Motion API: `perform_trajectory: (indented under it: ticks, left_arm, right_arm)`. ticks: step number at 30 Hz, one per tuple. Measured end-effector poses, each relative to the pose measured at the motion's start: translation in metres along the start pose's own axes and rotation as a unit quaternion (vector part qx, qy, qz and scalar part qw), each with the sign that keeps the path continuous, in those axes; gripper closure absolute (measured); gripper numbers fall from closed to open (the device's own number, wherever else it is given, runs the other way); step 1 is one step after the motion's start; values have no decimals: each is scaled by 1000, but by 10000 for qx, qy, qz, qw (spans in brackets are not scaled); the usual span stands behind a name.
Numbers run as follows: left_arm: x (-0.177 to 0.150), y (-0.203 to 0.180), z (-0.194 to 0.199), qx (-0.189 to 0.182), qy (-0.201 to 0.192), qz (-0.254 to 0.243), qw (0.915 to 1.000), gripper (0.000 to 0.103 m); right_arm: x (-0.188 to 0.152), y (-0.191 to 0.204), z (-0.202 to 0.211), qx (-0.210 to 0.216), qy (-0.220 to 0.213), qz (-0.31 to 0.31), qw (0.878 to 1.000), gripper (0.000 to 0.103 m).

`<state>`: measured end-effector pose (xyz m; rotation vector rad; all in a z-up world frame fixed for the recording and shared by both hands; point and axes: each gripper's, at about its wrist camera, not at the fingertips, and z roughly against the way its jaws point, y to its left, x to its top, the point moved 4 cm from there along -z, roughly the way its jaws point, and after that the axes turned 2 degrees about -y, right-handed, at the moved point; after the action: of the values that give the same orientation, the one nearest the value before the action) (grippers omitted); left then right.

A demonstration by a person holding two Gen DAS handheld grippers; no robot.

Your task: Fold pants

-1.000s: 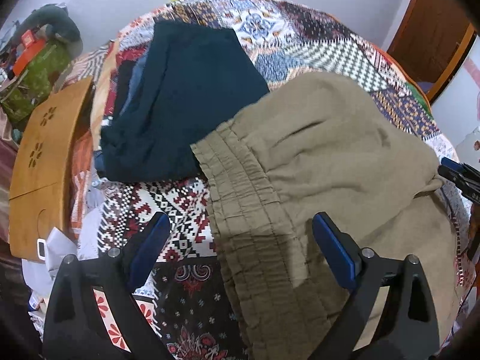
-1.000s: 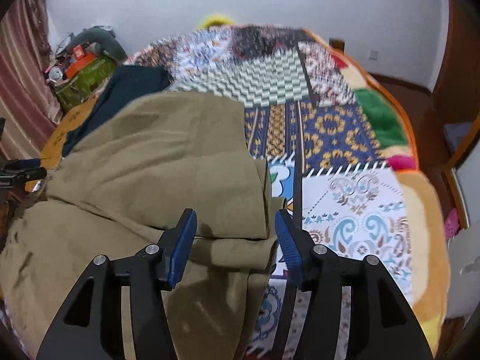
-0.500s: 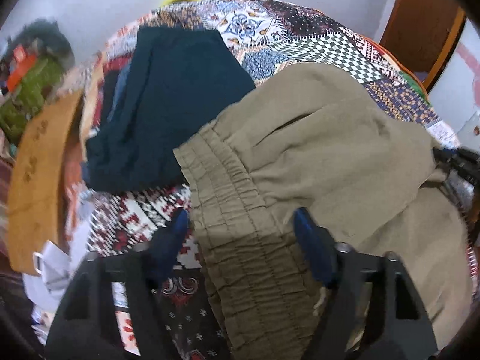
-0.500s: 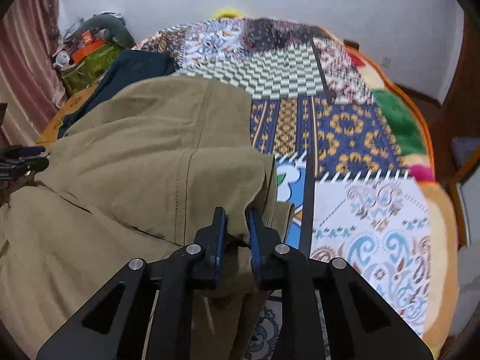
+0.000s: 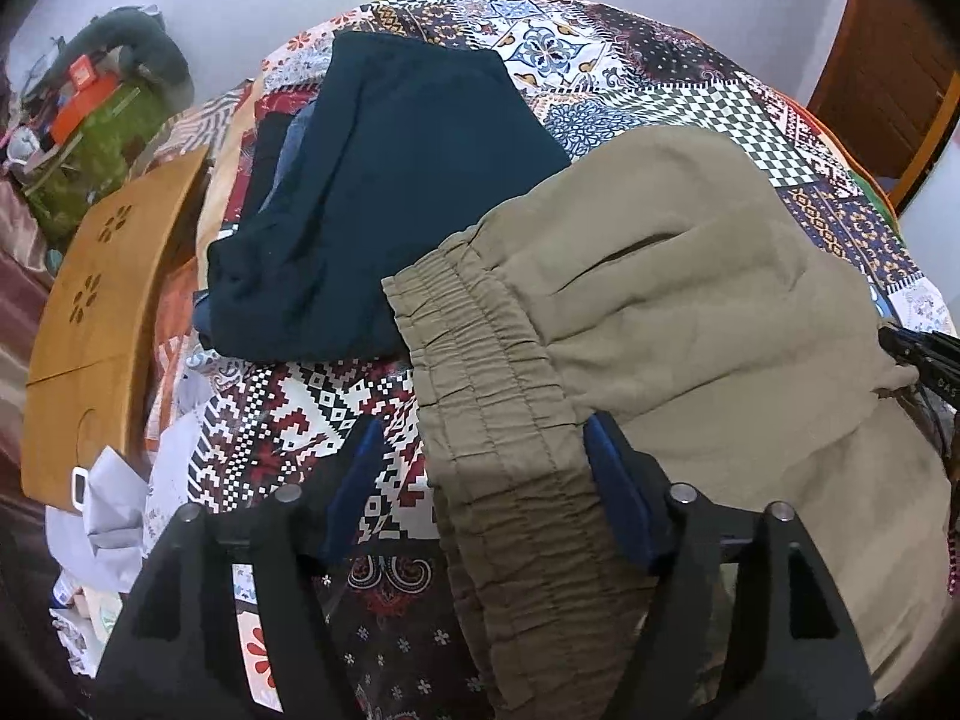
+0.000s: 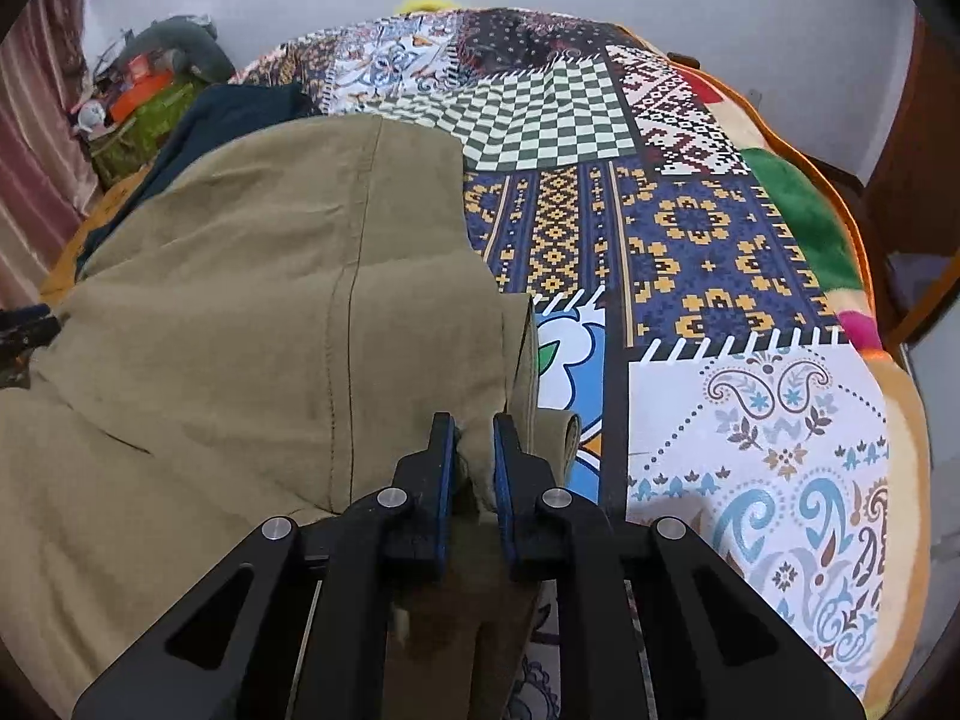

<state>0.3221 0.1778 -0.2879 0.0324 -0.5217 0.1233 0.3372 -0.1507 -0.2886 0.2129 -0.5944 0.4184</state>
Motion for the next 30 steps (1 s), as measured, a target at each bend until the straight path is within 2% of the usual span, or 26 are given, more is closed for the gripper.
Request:
perform_trajectory:
  ticks: [5,8,11,13,15,18,23,30]
  left_arm:
    - [2,5,9,-318,69,160,9993,31]
    - [7,8,21,-154,-43,73,9998,31]
    - [17,15,32,-91,-188,49,9998,30]
    - [25,23,36,-85,-264,138,9995,29]
    - [34,31,39,-42,-352,225,9991,25]
    - [49,42,35,78,-434,320,9985,20]
    - [63,51,10,209,-312,360,9986,15]
    - [67,49,-51,201,190,349,9990,15]
  right_arm:
    - [7,2,9,-43,154,231,9996,89]
    - [14,0,23,-23,83,198,9998,85]
    - [27,-3,42,152,-198,72,9997,71]
    - [35,-2,53,192,-394,55,9990,55]
    - [50,2,64,260,-620,99,9977,50]
    - [71,10,67,371,-821,121,9959,37]
    - [100,15,46,387,-936,167,9947,32]
    - [128,9,-22,494,-561,19,9972,32]
